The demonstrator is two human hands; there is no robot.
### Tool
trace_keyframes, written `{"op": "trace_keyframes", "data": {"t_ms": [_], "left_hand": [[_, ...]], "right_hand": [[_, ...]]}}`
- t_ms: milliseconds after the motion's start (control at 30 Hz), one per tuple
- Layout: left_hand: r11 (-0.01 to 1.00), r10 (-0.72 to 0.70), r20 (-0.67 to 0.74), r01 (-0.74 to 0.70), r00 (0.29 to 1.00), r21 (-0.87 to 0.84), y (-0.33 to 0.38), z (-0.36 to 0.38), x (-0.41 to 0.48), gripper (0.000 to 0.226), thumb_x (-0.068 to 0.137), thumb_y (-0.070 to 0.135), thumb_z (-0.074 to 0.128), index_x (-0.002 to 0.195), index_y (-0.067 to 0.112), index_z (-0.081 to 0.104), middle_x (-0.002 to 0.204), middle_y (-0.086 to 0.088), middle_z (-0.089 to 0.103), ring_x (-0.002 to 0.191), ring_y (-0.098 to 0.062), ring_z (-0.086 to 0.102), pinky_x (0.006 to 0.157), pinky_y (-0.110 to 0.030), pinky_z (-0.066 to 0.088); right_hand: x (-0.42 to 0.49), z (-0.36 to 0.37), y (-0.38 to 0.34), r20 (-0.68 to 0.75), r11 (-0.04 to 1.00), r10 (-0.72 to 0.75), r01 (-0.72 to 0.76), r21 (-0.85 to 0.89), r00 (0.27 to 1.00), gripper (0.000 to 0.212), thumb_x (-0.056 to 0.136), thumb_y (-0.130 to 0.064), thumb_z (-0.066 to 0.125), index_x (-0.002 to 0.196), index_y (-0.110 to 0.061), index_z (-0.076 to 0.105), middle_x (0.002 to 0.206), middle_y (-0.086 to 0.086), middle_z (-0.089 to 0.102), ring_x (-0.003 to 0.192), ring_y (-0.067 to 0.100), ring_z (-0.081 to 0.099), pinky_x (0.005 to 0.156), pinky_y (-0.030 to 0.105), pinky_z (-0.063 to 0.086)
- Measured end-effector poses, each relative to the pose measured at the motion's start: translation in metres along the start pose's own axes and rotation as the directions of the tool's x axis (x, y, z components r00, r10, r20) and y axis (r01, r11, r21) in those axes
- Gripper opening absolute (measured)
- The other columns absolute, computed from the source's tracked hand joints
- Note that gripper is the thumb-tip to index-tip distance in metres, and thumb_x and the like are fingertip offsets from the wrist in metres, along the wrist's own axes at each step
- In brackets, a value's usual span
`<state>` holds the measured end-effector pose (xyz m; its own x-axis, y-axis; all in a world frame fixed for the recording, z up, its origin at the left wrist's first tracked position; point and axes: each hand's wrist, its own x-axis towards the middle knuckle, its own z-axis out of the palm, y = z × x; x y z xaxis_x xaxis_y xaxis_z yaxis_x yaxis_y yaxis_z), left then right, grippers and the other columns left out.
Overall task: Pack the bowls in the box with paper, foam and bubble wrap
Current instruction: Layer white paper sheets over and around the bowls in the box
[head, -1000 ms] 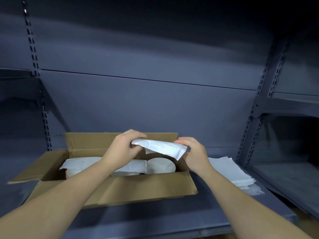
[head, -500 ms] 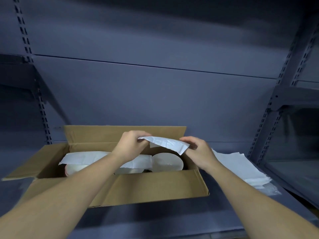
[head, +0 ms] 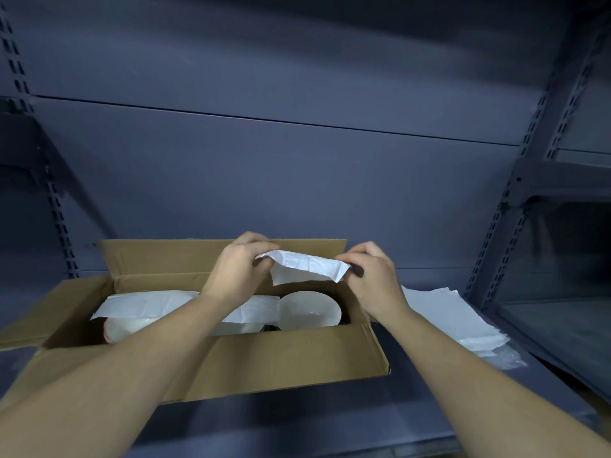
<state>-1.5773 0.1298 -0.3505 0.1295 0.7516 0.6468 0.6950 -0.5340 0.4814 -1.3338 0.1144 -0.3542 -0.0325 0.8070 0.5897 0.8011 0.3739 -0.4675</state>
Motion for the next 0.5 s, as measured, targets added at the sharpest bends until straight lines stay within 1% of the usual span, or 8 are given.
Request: {"op": "trace_keyframes", "data": {"t_ms": [67, 133, 200, 267, 367, 500], "left_hand": [[1.000, 0.017, -0.016, -0.017, 1.000, 0.013, -0.0007, -0.0007, 0.0004, 0.030, 0.091, 0.002, 0.057, 0.113, 0.013, 0.074, 0.117, 0.000, 0.066, 0.106, -0.015, 0.061, 0.093, -0.020, 0.043], [0.999, 0.028, -0.017, -0.027, 0.999, 0.018, -0.0015, -0.0008, 0.0004, 0.029, 0.091, 0.003, 0.058, 0.113, 0.015, 0.074, 0.117, 0.001, 0.066, 0.106, -0.014, 0.061, 0.093, -0.020, 0.044], [0.999, 0.027, -0.007, -0.027, 1.000, 0.028, -0.0030, -0.0014, -0.0004, 0.030, 0.091, 0.004, 0.059, 0.113, 0.017, 0.074, 0.117, 0.004, 0.066, 0.105, -0.012, 0.062, 0.092, -0.023, 0.047], [0.999, 0.029, 0.002, -0.029, 1.000, 0.037, -0.0044, -0.0012, -0.0014, 0.032, 0.089, 0.003, 0.059, 0.114, 0.018, 0.073, 0.117, 0.005, 0.066, 0.105, -0.012, 0.062, 0.093, -0.023, 0.047], [0.999, 0.032, 0.019, -0.032, 0.999, 0.018, -0.0013, 0.0004, -0.0009, 0.033, 0.089, 0.000, 0.057, 0.112, 0.016, 0.074, 0.112, 0.005, 0.070, 0.104, -0.011, 0.062, 0.091, -0.019, 0.045], [1.000, -0.007, 0.083, 0.009, 0.997, -0.026, 0.0026, 0.0032, 0.0021, 0.032, 0.090, 0.004, 0.052, 0.108, 0.019, 0.074, 0.104, 0.011, 0.072, 0.096, -0.006, 0.063, 0.082, -0.012, 0.044]], "right_hand": [[0.0028, 0.0019, -0.0008, -0.018, 1.000, -0.012, 0.012, 0.021, 1.000, 0.020, 0.090, -0.010, 0.067, 0.108, -0.016, 0.075, 0.108, -0.006, 0.060, 0.099, 0.008, 0.056, 0.075, 0.009, 0.043], [0.0041, 0.0042, -0.0008, -0.028, 0.999, -0.011, 0.013, 0.050, 1.000, 0.022, 0.089, -0.006, 0.067, 0.106, -0.014, 0.076, 0.106, -0.004, 0.066, 0.096, 0.009, 0.059, 0.072, 0.005, 0.040], [0.0030, 0.0057, -0.0004, -0.018, 0.995, 0.020, -0.019, 0.095, 1.000, 0.023, 0.088, -0.004, 0.066, 0.105, -0.015, 0.076, 0.102, -0.003, 0.070, 0.094, 0.012, 0.062, 0.073, 0.007, 0.042], [0.0008, 0.0067, 0.0008, 0.005, 0.993, 0.049, -0.049, 0.107, 0.999, 0.024, 0.088, -0.006, 0.066, 0.106, -0.017, 0.076, 0.101, -0.005, 0.072, 0.094, 0.011, 0.064, 0.079, 0.016, 0.047], [-0.0008, 0.0063, 0.0040, 0.032, 0.992, 0.066, -0.068, 0.103, 0.997, 0.024, 0.089, -0.007, 0.065, 0.107, -0.018, 0.075, 0.103, -0.007, 0.074, 0.097, 0.009, 0.065, 0.082, 0.021, 0.051], [0.0001, 0.0031, 0.0056, 0.055, 0.985, 0.106, -0.113, 0.132, 0.993, 0.019, 0.088, -0.012, 0.069, 0.105, -0.019, 0.075, 0.101, -0.008, 0.074, 0.095, 0.009, 0.066, 0.082, 0.027, 0.055]]}}
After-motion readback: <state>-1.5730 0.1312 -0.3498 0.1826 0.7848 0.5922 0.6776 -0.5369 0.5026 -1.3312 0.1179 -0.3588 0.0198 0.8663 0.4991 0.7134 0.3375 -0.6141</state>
